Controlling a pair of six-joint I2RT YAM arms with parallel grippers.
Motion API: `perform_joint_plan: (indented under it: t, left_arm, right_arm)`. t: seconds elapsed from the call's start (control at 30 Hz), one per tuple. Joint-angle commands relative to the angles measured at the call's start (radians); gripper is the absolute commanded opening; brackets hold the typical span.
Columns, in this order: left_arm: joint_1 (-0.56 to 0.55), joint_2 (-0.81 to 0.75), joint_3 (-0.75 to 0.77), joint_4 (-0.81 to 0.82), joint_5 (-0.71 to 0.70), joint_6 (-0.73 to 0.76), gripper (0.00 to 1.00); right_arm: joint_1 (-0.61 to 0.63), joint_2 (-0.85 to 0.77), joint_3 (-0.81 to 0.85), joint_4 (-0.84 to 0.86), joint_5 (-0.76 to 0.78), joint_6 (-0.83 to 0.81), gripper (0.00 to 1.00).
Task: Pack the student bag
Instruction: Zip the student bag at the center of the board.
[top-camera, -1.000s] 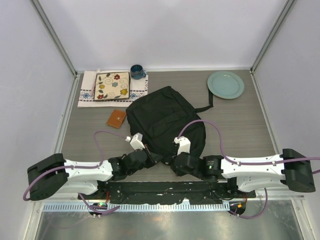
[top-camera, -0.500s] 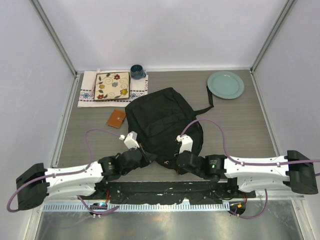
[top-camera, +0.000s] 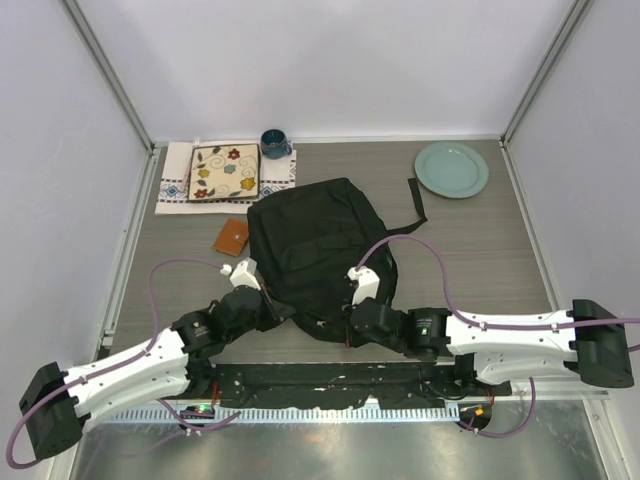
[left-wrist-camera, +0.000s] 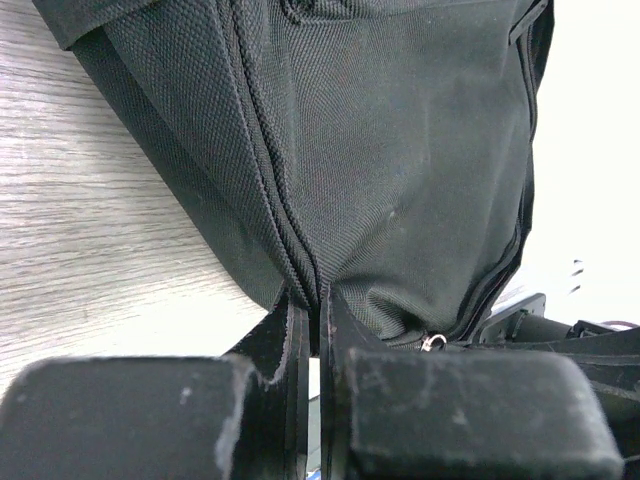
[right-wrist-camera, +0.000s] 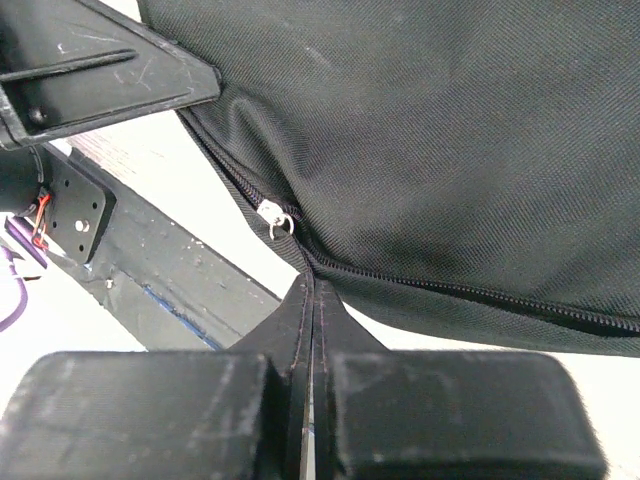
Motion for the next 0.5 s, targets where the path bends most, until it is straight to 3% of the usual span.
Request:
perform_joint_plan:
  t: [0.0,0.3,0.47]
  left_arm:
    - [0.070,0.019,0.009,-0.178,-0.104,0.126,0.01]
    - [0.070,0.067,0.024,-0.152,-0.067,0.187,0.00]
    - [0.070,0.052,-0.030,0.030,0.039,0.253,0.00]
  right_arm:
    - [-0.007,0.001,-0.005,-0.124,-0.004,-0.049,0.01]
    - [-0.044,0.001,0.098,-0.233,0.177,-0.075,0.01]
    - [-0.088,0.007,0.112,-0.086,0.045,-0.129,0.01]
